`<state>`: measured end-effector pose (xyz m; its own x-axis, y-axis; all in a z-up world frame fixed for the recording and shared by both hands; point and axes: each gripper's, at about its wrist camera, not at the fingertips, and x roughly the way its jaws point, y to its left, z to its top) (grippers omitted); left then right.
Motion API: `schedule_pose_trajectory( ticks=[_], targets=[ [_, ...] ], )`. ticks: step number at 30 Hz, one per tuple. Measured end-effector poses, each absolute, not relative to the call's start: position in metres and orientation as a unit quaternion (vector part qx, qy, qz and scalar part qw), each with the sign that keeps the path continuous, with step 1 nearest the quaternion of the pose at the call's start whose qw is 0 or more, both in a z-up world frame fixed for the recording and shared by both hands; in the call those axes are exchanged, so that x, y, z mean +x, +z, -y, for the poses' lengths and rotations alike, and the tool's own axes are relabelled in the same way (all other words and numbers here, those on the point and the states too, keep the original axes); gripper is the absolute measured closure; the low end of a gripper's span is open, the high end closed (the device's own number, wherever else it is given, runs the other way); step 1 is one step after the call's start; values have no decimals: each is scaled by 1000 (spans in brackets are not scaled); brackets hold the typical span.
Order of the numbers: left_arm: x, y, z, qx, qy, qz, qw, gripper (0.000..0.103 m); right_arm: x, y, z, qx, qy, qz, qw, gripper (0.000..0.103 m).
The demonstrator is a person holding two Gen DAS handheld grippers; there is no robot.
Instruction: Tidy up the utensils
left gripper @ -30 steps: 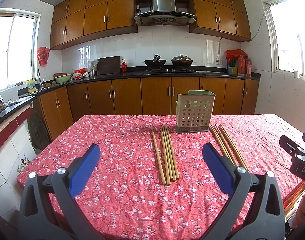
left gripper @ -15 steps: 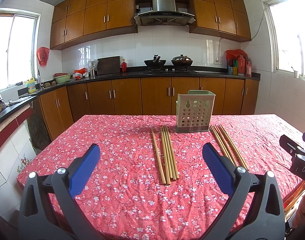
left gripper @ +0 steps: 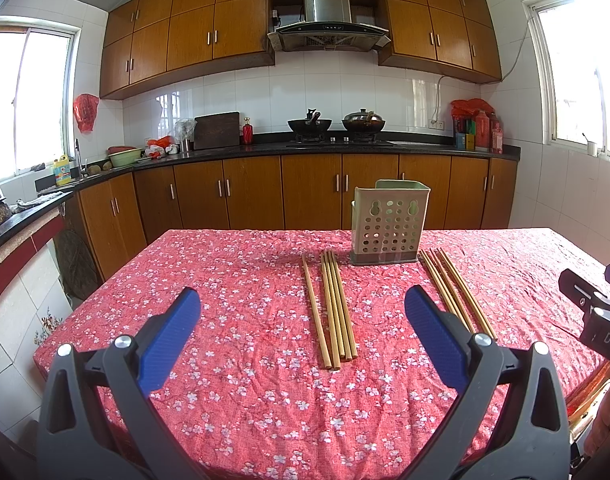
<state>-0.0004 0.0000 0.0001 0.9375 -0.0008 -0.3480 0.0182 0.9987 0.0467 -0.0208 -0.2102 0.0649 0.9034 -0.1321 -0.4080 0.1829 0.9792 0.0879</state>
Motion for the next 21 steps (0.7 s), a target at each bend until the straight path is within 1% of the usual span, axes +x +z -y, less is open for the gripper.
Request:
schedule_pose_trajectory(
  ticks=[13,15,20,21],
  targets=[
    [4,3,-7,22,-3,-186,982,4,-14,61,213,66,-84,-211,972,2],
    [10,-5,-1,19,-3,-189,982,4,-13,58,217,69,-84,-213,971,2],
    [31,-15,-13,6,5,-220,975,4,6,48,230,91,-75,-240,963,2],
    [39,-19,-16,4,10,-232,973,4,9,46,232,94,-74,-246,962,5]
  ],
)
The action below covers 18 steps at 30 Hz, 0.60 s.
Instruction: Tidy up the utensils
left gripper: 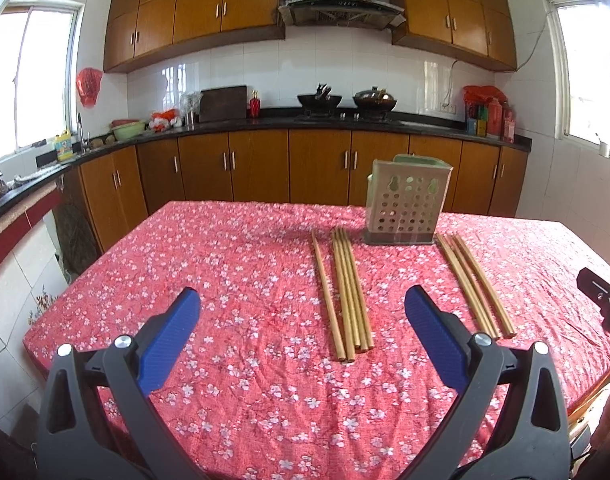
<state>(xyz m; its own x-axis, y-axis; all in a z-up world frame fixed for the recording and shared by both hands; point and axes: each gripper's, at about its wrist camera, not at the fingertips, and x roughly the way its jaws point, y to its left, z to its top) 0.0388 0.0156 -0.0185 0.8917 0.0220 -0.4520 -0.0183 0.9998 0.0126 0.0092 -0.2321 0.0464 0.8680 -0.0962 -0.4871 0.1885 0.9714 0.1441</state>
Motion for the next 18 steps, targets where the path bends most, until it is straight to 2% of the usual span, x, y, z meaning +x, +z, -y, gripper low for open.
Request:
schedule_pose_trajectory(
  ticks=[4,6,8,12,15,18],
  targets=[
    [62,-31,-25,0,23,-267,963,4,33,35,245,102,-73,-283,951,20],
    [74,-38,-29,-4,26,-282,959,4,49,27,249,105,-73,-311,942,34],
    [86,-43,-33,-8,27,-295,955,6,66,16,252,103,-74,-340,932,44],
    [107,-52,-37,-12,22,-316,948,18,97,-7,254,112,-53,-395,910,66],
    [120,-58,-37,-11,19,-330,944,25,116,-20,253,127,-35,-421,897,76],
    [133,-62,-37,-10,13,-343,939,32,126,-26,251,129,-23,-434,891,80]
  ],
)
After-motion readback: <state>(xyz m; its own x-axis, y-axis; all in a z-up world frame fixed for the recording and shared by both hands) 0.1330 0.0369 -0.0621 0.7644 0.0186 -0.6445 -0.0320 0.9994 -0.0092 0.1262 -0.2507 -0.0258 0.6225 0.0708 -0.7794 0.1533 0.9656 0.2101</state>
